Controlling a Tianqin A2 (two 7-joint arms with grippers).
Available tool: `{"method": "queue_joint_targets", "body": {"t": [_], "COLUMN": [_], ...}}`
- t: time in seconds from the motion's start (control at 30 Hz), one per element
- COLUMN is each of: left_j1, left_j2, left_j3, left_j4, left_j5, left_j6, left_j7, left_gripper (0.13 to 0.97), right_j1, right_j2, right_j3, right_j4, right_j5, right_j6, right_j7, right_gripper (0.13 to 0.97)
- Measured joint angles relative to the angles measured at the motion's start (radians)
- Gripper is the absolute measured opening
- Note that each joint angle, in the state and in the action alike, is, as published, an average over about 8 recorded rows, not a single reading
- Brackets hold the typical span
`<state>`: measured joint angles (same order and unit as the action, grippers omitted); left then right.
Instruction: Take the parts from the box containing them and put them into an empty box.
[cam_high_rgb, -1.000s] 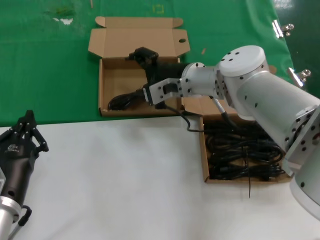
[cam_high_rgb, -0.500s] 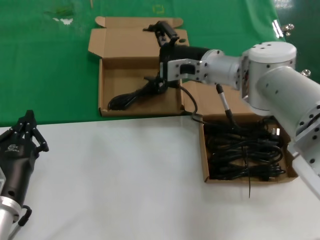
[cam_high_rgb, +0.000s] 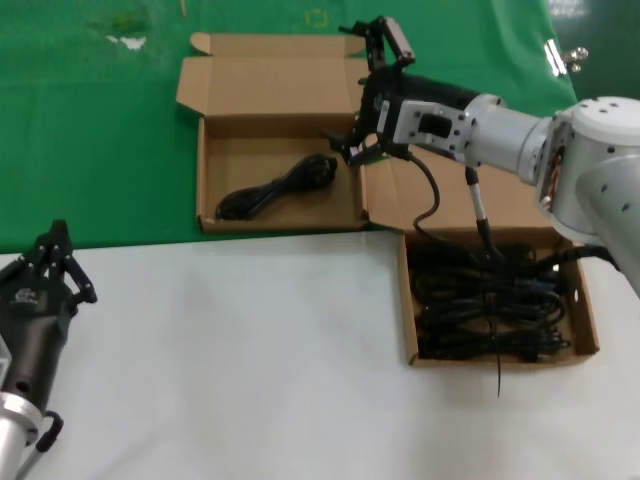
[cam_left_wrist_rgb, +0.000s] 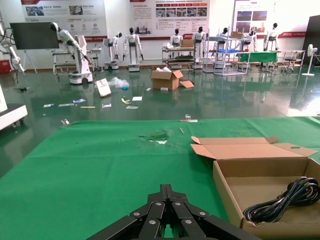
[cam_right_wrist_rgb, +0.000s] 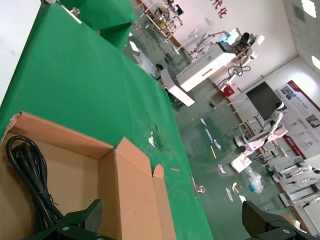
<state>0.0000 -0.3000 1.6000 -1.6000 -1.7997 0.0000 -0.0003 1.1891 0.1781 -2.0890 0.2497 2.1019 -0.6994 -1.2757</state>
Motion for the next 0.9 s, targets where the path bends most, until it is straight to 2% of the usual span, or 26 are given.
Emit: {"method": "queue_joint_targets", "body": {"t": [0.3, 0.7, 0.9], "left_j1": [0.000, 0.000, 0.000], "left_j2": [0.000, 0.000, 0.000], "left_j3": [0.000, 0.000, 0.000], "left_j4": [0.000, 0.000, 0.000], "left_j5": [0.000, 0.000, 0.000], "left_j6": [0.000, 0.000, 0.000], "left_j7": [0.000, 0.000, 0.000], "left_gripper": [0.140, 0.179, 0.259], "right_j1": [-0.024, -0.070, -0.149], "right_j2": [0.019, 0.023, 0.030], "right_j3": [0.012, 0.031, 0.063], "right_j4": [0.049, 0.101, 0.188], "right_j5": [-0.015, -0.026, -0.045], "right_j6": [0.004, 0.031, 0.077], "right_j7": [0.028, 0.077, 0.160], "right_gripper": [0.966, 0.966, 0.966]}}
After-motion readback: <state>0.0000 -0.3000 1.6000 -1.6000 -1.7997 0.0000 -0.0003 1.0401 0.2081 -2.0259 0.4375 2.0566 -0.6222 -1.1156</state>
